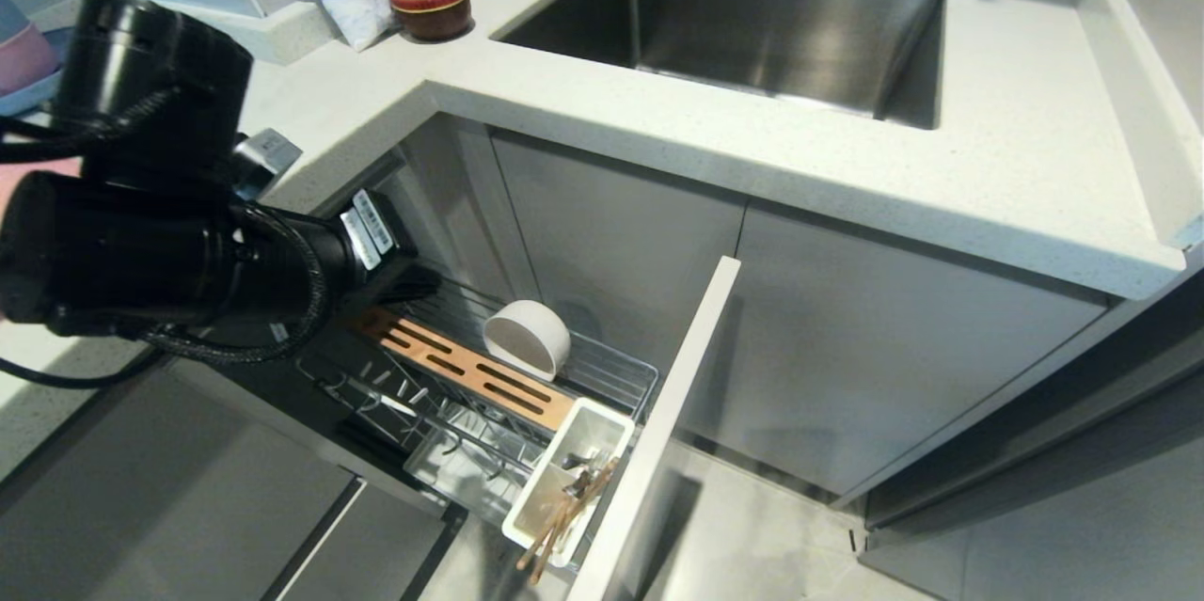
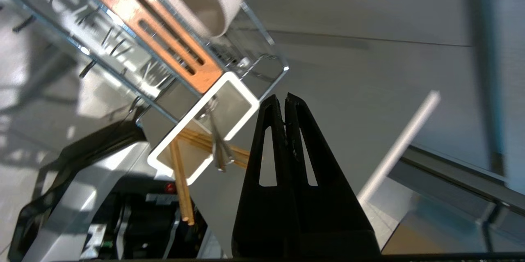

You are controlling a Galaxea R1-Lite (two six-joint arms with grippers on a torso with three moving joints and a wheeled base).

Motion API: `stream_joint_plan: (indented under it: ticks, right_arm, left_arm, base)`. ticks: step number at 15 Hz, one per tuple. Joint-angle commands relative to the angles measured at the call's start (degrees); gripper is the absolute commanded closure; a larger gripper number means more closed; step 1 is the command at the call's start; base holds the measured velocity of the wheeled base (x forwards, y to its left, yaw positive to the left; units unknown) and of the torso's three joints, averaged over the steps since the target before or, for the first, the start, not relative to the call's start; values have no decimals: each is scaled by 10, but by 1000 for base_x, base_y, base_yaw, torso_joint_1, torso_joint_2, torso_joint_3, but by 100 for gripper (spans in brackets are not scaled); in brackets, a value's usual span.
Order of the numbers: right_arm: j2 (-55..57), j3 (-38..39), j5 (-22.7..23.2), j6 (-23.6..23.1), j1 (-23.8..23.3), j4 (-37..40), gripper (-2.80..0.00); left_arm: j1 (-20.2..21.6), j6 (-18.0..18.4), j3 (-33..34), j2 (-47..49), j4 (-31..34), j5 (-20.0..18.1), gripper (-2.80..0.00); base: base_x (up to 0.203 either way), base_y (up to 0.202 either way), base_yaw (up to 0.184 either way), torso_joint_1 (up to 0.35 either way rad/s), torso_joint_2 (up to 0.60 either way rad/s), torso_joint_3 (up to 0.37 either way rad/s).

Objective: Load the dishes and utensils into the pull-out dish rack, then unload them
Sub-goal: Take the bowl out of the cupboard

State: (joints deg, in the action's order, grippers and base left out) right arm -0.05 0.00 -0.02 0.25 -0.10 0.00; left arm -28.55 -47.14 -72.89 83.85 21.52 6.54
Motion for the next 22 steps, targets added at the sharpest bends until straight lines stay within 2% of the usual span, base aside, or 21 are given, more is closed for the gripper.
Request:
stream_joint_plan:
  ticks: [1,13,14,18,22]
  right_arm:
    - [-2,1,0,0,0,0,0]
    - [-2,1,0,0,0,0,0]
    - [-2,1,0,0,0,0,0]
    - [-2,1,0,0,0,0,0]
    - [-2,1,0,0,0,0,0]
  left_arm:
    - [3,-6,4,59,-2,1,0]
    - [42,2,98,170,-180,3,0]
    - [42,7,97,174,-183,2,-280]
    - [40,8,95,196,-217,-2,-280]
    - [41,19,93,227,-254,-27,-280]
  base:
    - [0,0,0,0,0,0]
    - [0,0,0,0,0,0]
    - [0,0,0,0,0,0]
    - [0,0,0,0,0,0]
    - [0,0,0,0,0,0]
